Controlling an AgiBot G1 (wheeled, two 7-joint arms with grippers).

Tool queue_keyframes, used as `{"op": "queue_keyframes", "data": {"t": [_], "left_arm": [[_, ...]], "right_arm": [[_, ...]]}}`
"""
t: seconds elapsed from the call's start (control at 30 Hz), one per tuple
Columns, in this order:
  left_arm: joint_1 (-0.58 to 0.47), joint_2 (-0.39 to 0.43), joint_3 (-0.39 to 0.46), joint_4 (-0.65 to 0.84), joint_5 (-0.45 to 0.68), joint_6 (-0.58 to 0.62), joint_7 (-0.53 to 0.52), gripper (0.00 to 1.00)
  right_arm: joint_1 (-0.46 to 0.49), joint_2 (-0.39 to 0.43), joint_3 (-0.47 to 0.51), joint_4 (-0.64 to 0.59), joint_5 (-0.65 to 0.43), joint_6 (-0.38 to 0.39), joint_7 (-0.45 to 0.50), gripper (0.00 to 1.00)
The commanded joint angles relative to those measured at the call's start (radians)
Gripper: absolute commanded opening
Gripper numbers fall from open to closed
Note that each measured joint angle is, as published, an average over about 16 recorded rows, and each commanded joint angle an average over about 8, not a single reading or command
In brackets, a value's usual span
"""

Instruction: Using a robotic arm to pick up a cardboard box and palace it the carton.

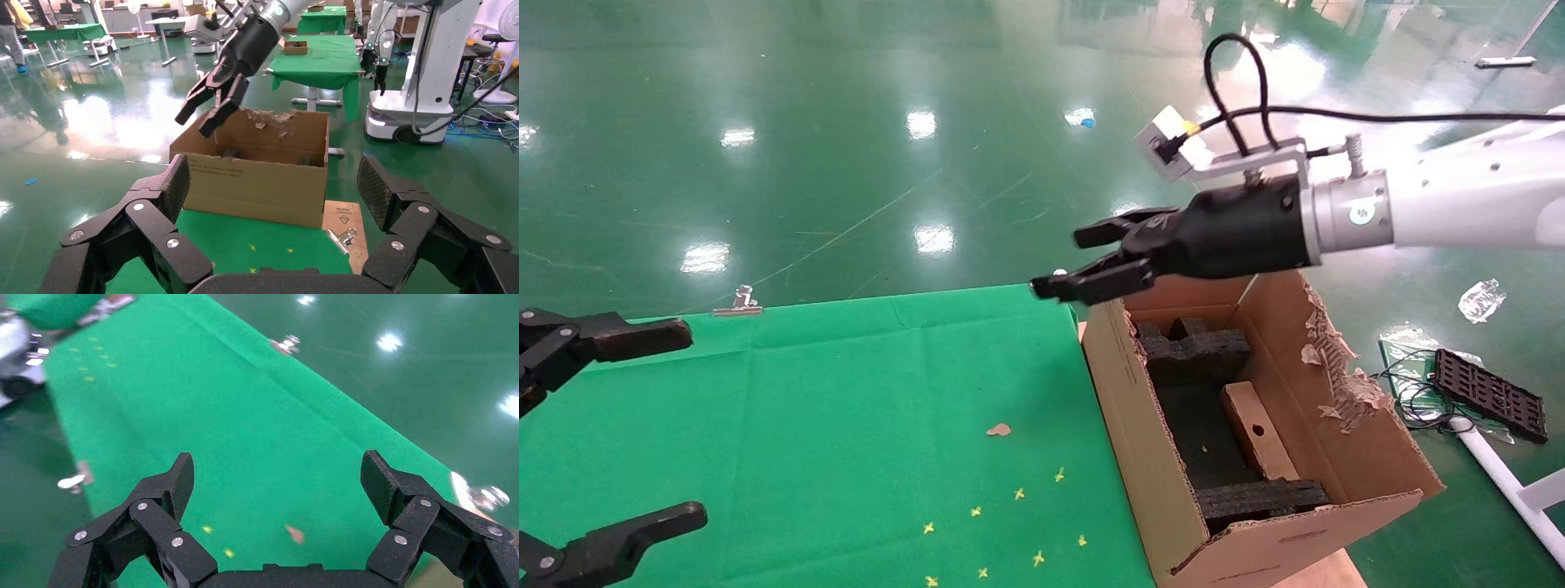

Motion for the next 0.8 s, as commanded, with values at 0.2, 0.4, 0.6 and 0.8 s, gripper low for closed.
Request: {"op": "queue_keyframes", "data": {"t": [0.2,0.4,0.6,0.8], "left_arm": [[0.0,0.0,0.0,0.0,0.0,0.0,0.0,1.0],[0.0,0.0,0.001,0.0,0.0,0.0,0.0,1.0],[0.0,0.0,0.001,0.0,-0.001,0.0,0.0,1.0],[0.0,-0.001,0.001,0.0,-0.001,-0.001,0.001,1.0]], "right_arm": [[-0.14,0.016,0.152,0.109,0.054,-0.03,-0.063,1.0],[-0.26,0.029,0.282,0.203,0.1,-0.055,-0.117,1.0],[-0.38,0.042,0.412,0.297,0.147,-0.081,-0.171,1.0],[-0.5,0.056,0.542,0.391,0.193,-0.106,-0.225,1.0]]}}
